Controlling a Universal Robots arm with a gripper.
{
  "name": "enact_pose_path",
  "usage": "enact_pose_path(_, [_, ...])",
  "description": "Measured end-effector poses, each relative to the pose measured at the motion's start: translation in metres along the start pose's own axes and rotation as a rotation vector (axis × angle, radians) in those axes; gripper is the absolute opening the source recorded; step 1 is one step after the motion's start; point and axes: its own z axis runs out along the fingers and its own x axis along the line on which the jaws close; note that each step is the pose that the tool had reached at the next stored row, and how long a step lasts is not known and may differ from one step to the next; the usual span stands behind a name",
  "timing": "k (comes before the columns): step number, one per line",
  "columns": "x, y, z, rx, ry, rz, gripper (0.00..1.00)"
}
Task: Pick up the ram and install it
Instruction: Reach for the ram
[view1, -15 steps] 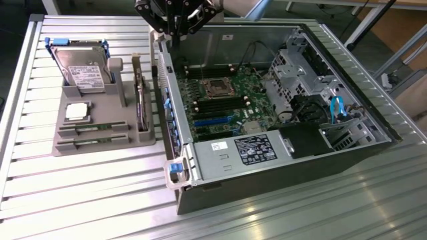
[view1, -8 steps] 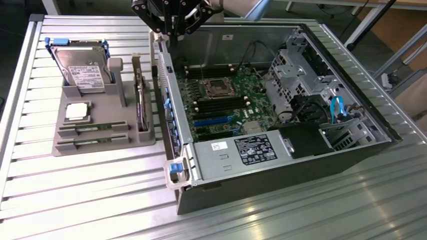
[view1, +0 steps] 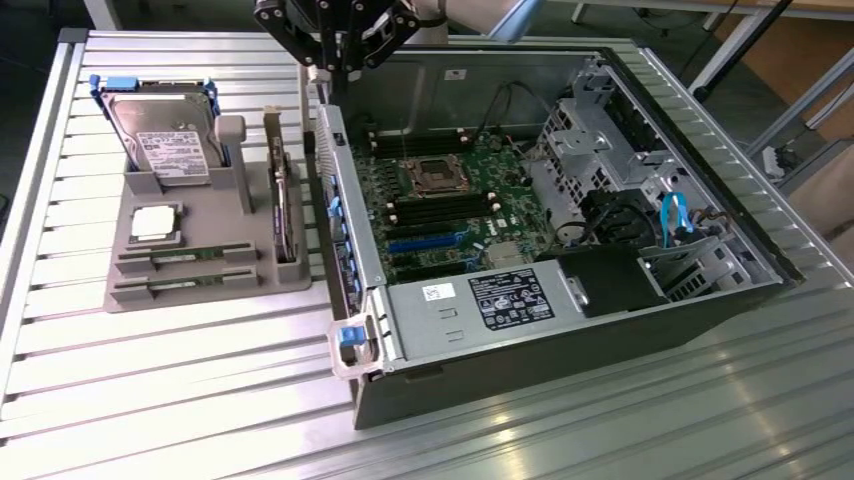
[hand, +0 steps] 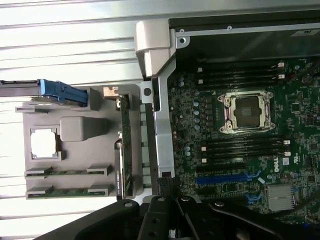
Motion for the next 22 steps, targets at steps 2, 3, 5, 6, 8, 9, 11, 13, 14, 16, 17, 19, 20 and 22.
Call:
enact_pose_path(2, [0.002,-0.0001,0.0000,-0.0001,-0.0001,0.000,0.10])
enact_pose_path(3, [0.003,-0.0002,0.0000,-0.0001,-0.0001,0.000,0.10])
enact_pose_path(5, [0.004,-0.0003,-0.0001,-0.0001,0.0000,0.000,0.10])
enact_pose_path(6, [0.005,-0.0004,-0.0001,0.0000,0.0000,0.000,0.10])
enact_pose_path(8, [0.007,-0.0005,-0.0001,-0.0001,-0.0001,0.000,0.10])
enact_pose_path(9, [0.008,-0.0006,-0.0002,-0.0001,0.0000,0.000,0.10])
enact_pose_path(11, [0.009,-0.0007,-0.0002,-0.0001,0.0000,0.000,0.10])
enact_pose_path(13, [0.011,-0.0008,-0.0003,-0.0001,-0.0001,0.000,0.10])
enact_pose_path(14, [0.012,-0.0009,-0.0003,-0.0001,-0.0001,0.000,0.10])
enact_pose_path(16, [0.013,-0.0010,-0.0003,-0.0001,-0.0001,0.000,0.10])
enact_pose_path(17, [0.015,-0.0011,-0.0004,-0.0001,-0.0001,0.000,0.10])
enact_pose_path(19, [0.017,-0.0013,-0.0004,-0.0001,-0.0001,0.000,0.10])
enact_pose_path(20, [0.019,-0.0014,-0.0005,-0.0001,-0.0001,0.000,0.10])
enact_pose_path(22, [0.021,-0.0015,-0.0005,-0.0001,-0.0001,0.000,0.10])
